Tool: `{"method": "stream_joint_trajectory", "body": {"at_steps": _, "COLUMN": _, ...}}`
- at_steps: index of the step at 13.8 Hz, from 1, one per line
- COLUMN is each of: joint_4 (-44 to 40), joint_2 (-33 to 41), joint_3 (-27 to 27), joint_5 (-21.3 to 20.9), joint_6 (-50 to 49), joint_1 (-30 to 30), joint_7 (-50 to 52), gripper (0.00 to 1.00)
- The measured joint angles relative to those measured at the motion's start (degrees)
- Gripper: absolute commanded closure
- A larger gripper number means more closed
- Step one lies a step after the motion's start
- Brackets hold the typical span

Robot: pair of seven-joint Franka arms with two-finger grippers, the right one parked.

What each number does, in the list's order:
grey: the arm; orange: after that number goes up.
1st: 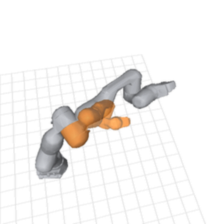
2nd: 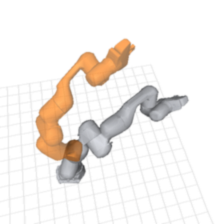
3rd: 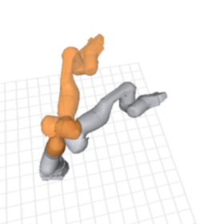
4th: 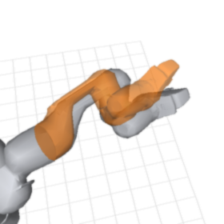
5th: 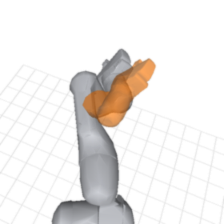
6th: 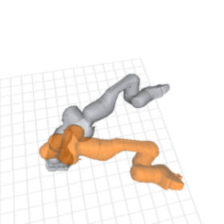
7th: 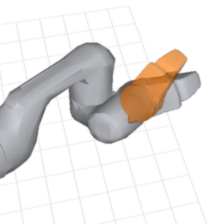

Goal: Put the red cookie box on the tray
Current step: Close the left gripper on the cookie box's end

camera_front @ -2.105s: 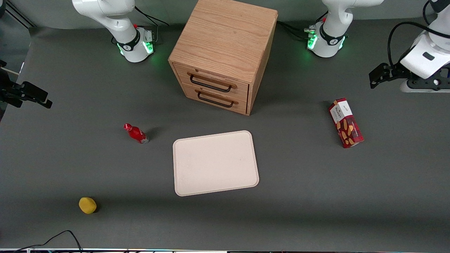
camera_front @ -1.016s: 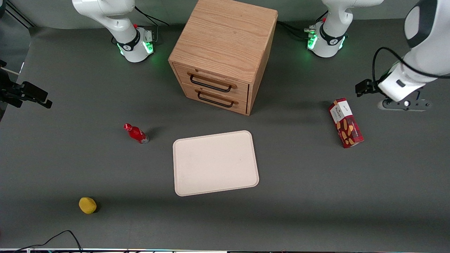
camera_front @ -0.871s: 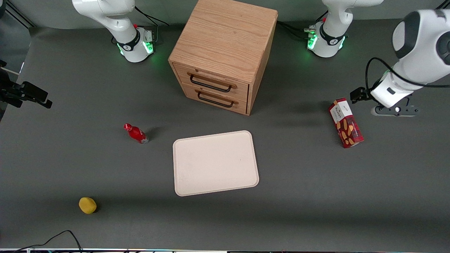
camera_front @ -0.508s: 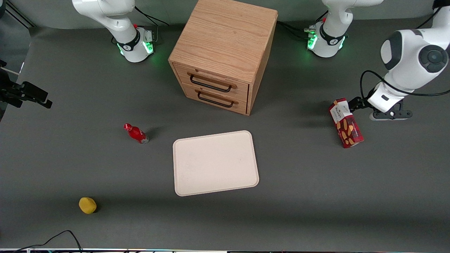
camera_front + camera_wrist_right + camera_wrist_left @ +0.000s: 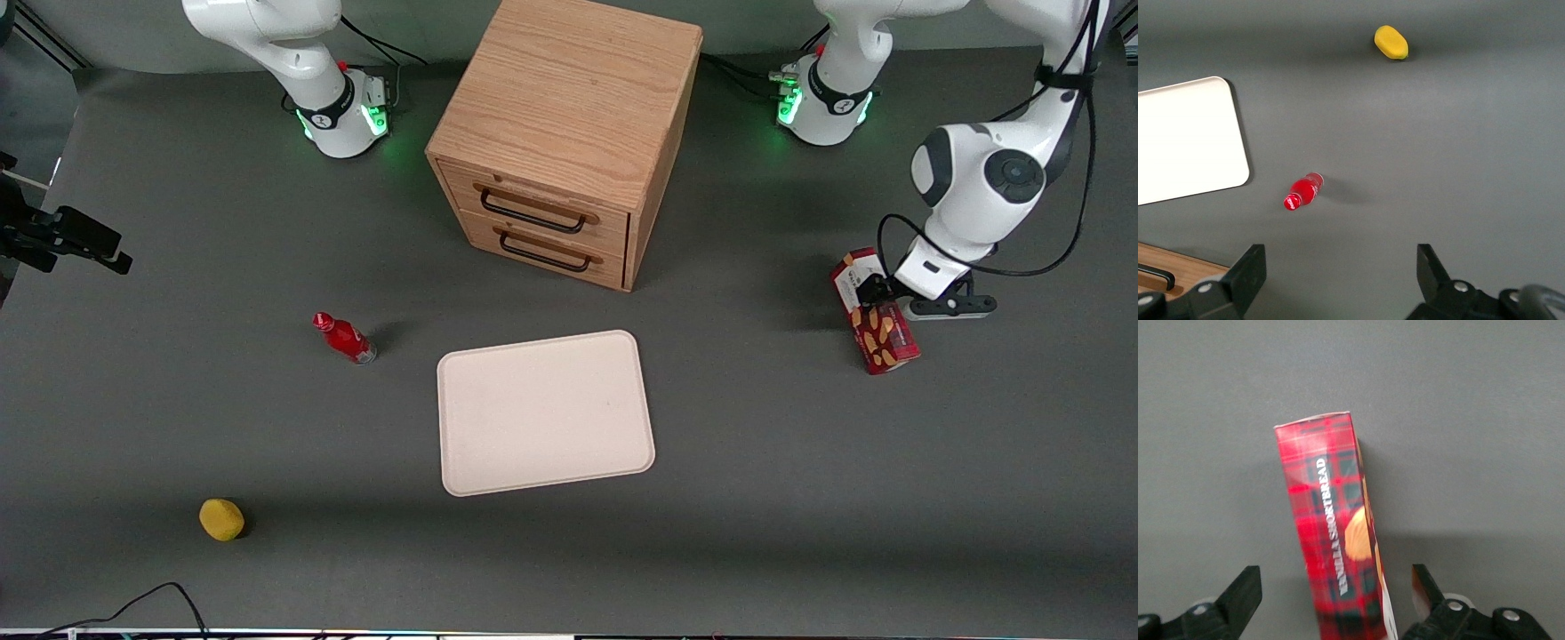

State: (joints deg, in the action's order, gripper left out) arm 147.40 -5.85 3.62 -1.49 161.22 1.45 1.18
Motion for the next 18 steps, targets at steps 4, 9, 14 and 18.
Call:
{"method": "stream_joint_trajectory", "body": {"at_steps": 4, "joint_4": -0.5, "joint_2": -4.2, "joint_3": 0.0, "joint_5": 0.1, "joint_6": 4.2, "joint_1": 0.0, "joint_7": 0.0, "gripper": 0.11}}
{"method": "stream_joint_trajectory", "body": {"at_steps": 9, "joint_4": -1.0, "joint_2": -4.3, "joint_3": 0.0, "joint_5": 0.1, "joint_6": 4.2, "joint_1": 0.0, "joint_7": 0.1, "gripper": 0.16}}
{"method": "stream_joint_trajectory", "body": {"at_steps": 14, "joint_4": -1.0, "joint_2": -4.1, "joint_3": 0.0, "joint_5": 0.1, "joint_6": 4.2, "joint_1": -0.1, "joint_7": 0.2, "gripper": 0.46}}
{"method": "stream_joint_trajectory", "body": {"at_steps": 18, "joint_4": -1.1, "joint_2": -3.9, "joint_3": 0.0, "joint_5": 0.1, "joint_6": 4.2, "joint_1": -0.1, "joint_7": 0.2, "gripper": 0.96}}
